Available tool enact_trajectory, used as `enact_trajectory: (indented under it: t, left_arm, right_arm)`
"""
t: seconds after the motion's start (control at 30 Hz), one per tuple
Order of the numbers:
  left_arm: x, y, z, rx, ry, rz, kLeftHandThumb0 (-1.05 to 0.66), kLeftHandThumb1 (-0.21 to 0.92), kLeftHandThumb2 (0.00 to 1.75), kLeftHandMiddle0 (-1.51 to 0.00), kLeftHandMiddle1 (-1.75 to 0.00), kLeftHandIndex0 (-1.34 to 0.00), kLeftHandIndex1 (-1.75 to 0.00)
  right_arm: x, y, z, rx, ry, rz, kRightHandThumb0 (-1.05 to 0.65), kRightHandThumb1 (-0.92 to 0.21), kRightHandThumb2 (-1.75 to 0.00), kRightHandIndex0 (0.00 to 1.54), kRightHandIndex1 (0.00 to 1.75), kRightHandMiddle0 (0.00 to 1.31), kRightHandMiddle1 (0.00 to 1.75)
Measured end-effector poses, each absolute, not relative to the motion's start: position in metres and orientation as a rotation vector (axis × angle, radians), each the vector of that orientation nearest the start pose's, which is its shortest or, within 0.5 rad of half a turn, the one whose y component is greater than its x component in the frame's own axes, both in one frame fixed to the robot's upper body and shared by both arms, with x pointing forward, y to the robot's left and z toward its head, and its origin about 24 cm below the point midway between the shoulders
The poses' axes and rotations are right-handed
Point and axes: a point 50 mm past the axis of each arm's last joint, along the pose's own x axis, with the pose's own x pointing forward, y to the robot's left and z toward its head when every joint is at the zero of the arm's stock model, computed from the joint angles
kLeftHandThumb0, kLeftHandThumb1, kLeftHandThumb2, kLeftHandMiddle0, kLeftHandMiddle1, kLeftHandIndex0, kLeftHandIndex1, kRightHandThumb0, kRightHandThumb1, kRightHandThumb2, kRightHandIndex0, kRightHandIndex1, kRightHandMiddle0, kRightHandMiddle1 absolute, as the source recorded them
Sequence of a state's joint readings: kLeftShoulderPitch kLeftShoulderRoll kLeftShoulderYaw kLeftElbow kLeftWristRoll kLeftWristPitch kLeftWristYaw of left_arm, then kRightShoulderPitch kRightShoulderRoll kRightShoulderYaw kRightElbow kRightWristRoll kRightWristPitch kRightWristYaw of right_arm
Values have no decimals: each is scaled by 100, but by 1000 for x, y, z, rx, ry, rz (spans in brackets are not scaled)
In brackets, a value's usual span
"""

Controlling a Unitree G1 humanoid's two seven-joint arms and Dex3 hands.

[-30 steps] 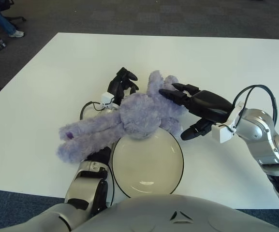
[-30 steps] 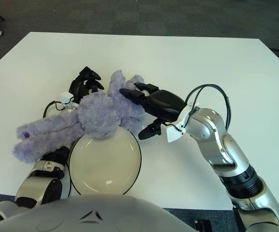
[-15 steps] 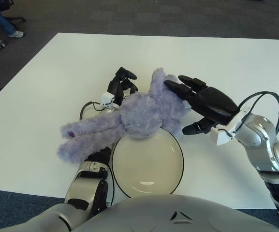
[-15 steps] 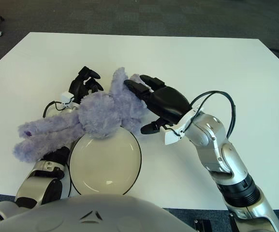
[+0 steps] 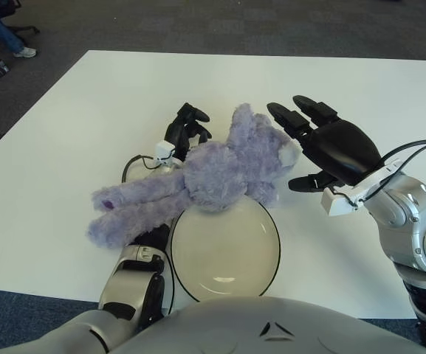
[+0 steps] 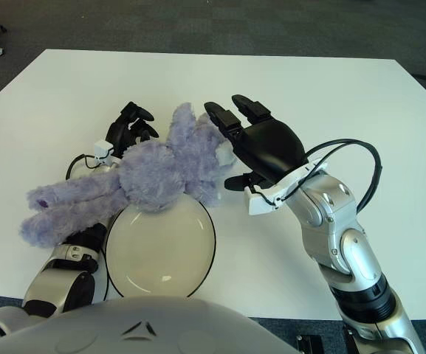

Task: Put the doll into the plate.

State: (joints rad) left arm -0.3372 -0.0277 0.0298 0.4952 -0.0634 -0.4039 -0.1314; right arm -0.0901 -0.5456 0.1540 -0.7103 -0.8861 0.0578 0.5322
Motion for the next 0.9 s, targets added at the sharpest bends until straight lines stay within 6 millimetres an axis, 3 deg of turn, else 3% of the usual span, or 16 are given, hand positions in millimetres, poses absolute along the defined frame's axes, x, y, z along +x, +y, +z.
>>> enact_trajectory:
  t: [0.07,0.2,0.6,0.9]
  left_arm:
    - [309,119,55,-74,-232,-186,-1,33,132,-49,-175,-48,-175]
    - [309,119,54,-76,-226,-192,-1,33,132,-49,-175,-48,-175]
    - [309,119,53,-77,-228,-200,-1,33,131,-49,-175,-48,-175]
    - [309,119,54,-80,-234,-201,-1,34,131,-49,-175,-47,-175]
  right_arm:
    - [217,-135,184,-1475,-465,361,-58,-60,-75,5,1,0,0]
    - [218,-133,184,-1457,-467,373,-69,-75,-59,6,1,0,0]
    - [224,-126,173,-1405,-398,496,-36,-58,-84,11,3,0,0]
    - [242,-118,154,-1416,-362,559,-33,-59,-88,16,6,0,0]
